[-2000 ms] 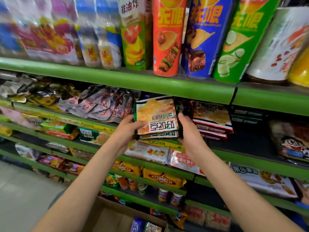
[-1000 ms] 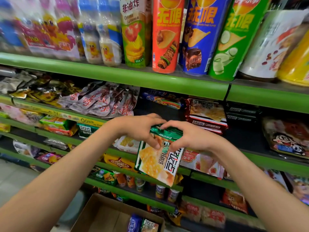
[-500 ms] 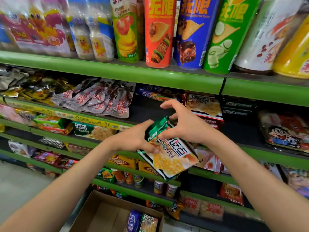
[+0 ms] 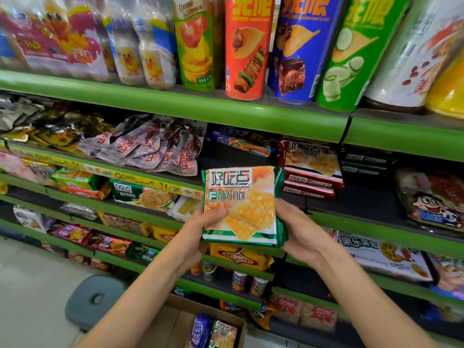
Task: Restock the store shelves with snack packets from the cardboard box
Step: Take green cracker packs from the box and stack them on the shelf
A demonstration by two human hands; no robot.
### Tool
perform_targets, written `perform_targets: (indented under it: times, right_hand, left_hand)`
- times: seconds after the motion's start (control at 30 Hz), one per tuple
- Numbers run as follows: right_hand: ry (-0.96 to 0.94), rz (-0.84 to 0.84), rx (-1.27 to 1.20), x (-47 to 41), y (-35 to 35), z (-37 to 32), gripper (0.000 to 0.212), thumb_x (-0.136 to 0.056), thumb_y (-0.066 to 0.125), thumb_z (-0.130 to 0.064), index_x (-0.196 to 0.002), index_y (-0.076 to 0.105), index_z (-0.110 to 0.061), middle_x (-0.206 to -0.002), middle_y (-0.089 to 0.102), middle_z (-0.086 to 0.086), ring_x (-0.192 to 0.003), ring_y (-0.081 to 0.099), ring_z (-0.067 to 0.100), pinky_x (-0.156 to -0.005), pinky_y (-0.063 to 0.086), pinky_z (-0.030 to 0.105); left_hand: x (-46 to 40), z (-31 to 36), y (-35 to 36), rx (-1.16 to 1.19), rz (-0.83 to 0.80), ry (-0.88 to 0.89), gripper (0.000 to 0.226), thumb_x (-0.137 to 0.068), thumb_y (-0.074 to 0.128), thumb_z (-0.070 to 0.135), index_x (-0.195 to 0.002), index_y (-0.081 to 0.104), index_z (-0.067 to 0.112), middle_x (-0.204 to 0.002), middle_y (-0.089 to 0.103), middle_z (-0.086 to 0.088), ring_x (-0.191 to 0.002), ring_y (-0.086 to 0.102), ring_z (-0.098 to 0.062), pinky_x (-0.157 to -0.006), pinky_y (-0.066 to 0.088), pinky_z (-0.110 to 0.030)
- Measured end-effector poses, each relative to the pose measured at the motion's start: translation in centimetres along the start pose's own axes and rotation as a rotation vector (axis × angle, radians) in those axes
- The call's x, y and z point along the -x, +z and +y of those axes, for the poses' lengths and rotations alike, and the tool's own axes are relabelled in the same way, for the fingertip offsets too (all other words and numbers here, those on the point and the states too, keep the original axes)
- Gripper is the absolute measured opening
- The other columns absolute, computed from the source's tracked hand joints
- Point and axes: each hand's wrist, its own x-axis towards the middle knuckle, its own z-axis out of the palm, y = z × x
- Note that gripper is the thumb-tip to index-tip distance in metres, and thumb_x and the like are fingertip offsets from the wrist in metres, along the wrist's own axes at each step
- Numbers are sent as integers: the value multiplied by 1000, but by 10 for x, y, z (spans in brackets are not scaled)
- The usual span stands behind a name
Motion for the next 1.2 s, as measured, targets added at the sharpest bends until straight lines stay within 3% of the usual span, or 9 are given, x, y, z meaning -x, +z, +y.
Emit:
perform_targets:
  times: [0.07, 0.2, 0.3, 0.4, 0.6, 0.73, 0.93, 1.03, 1.2]
  right_hand:
    - [16, -19, -42, 0, -1, 2, 51, -85, 65, -26, -133, 59, -10, -127, 67, 18, -115, 67, 35, -89, 59, 47]
    - [-34, 72, 21, 2, -8, 2, 52, -73, 74, -23, -123, 62, -15, -114, 74, 12, -100, 74, 29, -72, 62, 39]
    - [-122, 163, 124, 5, -16, 0, 54, -68, 78, -20, -120, 62, -20, -106, 77, 6, -93, 75, 24, -64, 61, 34]
    - [-179, 216, 136, 14, -26, -4, 54, -68, 81, -24, -118, 62, -26, -101, 78, -1, -87, 76, 17, -58, 60, 30]
    - [-156, 328, 153, 33, -46, -17, 121, -40, 87, -73, -146, 44, -35, -137, 63, -6, -128, 56, 26, -109, 36, 65]
    - [-204, 271, 102, 39, -43, -17, 94, -41, 83, -80, -125, 65, -39, -125, 70, -6, -119, 65, 22, -113, 35, 61]
    - [-201, 232, 41, 37, -42, -11, 94, -43, 84, -79, -125, 65, -38, -127, 69, -5, -123, 62, 22, -116, 30, 59]
    - [-217, 241, 34, 37, -41, -10, 106, -40, 86, -78, -133, 60, -34, -132, 67, -2, -123, 62, 22, -111, 41, 55]
    - [-152, 293, 68, 39, -48, -8, 131, -39, 79, -86, -152, 37, -35, -148, 52, -7, -140, 43, 22, -118, 17, 65]
  left_hand:
    - [3, -1, 0, -20, -10, -71, 65, -53, 85, 32, -113, 71, 13, -108, 77, -11, -94, 74, -29, -87, 59, -43]
    - [6, 2, -4, -55, -77, -99, 48, -68, 79, 27, -112, 71, 13, -110, 76, -13, -94, 76, -28, -71, 62, -34]
    - [3, 3, -5, -92, -35, -31, 60, -64, 87, 33, -118, 71, 17, -118, 74, -13, -107, 72, -32, -91, 57, -44]
    - [1, 7, -16, -44, 25, 39, 79, -55, 96, 35, -125, 65, 16, -121, 73, -13, -109, 71, -32, -83, 61, -42]
    - [2, 28, -59, -52, 93, 129, 64, -53, 97, 43, -108, 76, 16, -119, 72, -16, -100, 74, -31, -73, 62, -37]
    - [5, 34, -61, -69, 95, 155, 64, -52, 96, 45, -107, 76, 18, -118, 73, -16, -99, 74, -30, -71, 62, -35]
    - [7, 25, -42, -61, 99, 129, 56, -66, 84, 32, -116, 68, 11, -115, 74, -16, -96, 75, -30, -70, 62, -34]
    - [7, 19, -30, -82, 70, 119, 62, -65, 86, 33, -120, 66, 11, -114, 75, -15, -96, 75, -29, -69, 61, -33]
    - [5, 16, -27, -81, 53, 119, 60, -71, 82, 31, -124, 64, 8, -116, 74, -14, -101, 74, -31, -72, 61, -33]
